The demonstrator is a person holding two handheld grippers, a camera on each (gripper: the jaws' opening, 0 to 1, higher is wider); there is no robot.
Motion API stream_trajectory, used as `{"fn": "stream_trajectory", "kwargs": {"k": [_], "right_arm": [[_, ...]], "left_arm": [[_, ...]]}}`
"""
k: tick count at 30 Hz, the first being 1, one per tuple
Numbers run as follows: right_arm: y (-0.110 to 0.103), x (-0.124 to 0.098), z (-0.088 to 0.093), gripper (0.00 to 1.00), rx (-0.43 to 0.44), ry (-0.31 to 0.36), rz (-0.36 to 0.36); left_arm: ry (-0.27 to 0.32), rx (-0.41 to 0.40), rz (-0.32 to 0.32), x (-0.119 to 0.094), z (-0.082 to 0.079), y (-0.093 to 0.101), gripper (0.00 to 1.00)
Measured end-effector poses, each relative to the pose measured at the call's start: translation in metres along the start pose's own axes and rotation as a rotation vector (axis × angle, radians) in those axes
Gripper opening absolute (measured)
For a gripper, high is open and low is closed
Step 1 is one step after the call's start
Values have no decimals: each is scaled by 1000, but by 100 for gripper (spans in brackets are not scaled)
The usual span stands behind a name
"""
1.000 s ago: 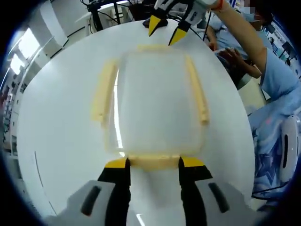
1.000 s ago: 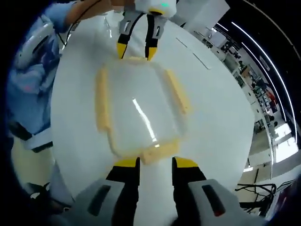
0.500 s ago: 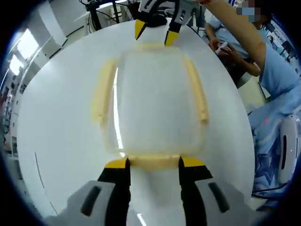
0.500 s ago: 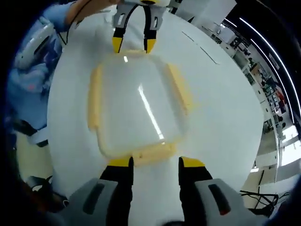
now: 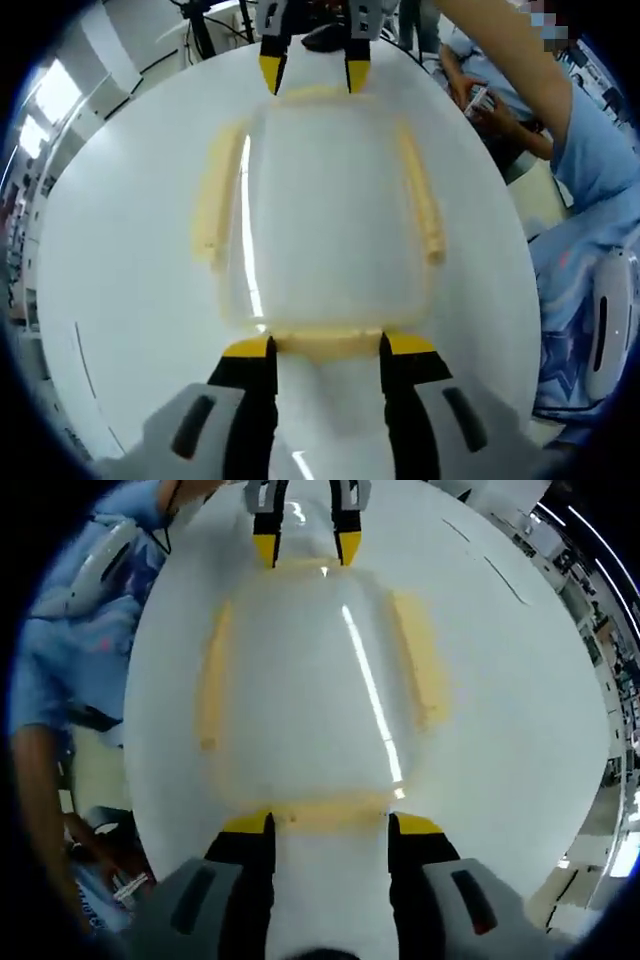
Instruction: Snap each plastic latch of the storage box into its locked position after aligning the lid with the box until every specified latch is closed and the lid sits flush.
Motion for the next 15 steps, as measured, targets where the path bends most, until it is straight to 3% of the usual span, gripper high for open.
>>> {"fn": "stream_trajectory", "kwargs": {"k": [15], "right_arm": [[3,2,0,41,-41,15,-61]], "left_arm": [[-32,8,1,0,-1,-1,40]]}}
Point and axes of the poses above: the point that each gripper's makers call its tool centre point, and the gripper's own axes: x roughly forward along the fingers, y roughly to its right, z roughly out of its underside, the point moved 8 cm from there along -x, roughly backward along the fingers, and after that the axes turned 10 degrees about -z, right-handed, at the moved point
